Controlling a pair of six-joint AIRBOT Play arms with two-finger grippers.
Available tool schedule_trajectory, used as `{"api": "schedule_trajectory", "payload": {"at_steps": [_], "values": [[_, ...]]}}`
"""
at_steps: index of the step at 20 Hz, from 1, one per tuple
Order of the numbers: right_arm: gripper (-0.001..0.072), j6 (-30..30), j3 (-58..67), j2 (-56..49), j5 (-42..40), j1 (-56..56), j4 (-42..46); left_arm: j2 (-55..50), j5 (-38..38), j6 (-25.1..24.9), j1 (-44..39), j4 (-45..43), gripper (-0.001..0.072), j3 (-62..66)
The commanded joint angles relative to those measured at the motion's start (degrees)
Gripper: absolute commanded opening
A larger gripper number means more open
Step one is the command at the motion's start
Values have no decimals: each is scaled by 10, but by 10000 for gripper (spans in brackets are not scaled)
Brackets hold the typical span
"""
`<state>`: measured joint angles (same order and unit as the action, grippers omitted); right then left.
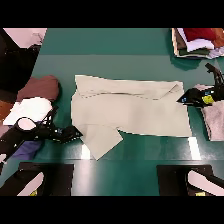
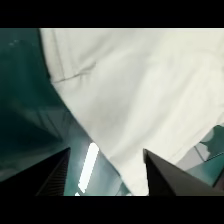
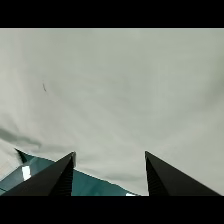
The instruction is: Fold the shirts.
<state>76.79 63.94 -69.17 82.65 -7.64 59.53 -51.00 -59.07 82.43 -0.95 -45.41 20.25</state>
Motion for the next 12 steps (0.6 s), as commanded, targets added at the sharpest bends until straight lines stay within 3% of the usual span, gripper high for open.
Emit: {"api": "schedule_trajectory", "payload": {"at_steps": [1,7,8,9,10,12], "values": [[501,0,-1,1,3,0,-1,-5,47,-4,0,25,543,-16],[501,0,-1,1,3,0,-1,-39,65,-34,0,67,541,-16],[501,0,-1,1,3,0,-1,-39,67,-36,0,67,439,-16],[501,0,-1,1,3,0,-1,-39,65,-54,0,70,244,-16],[501,0,-1,1,3,0,-1,-39,62,-64,0,71,143,-16],[500,0,-1,1,14,-1,5,-39,47,-73,0,73,28,-15]]}}
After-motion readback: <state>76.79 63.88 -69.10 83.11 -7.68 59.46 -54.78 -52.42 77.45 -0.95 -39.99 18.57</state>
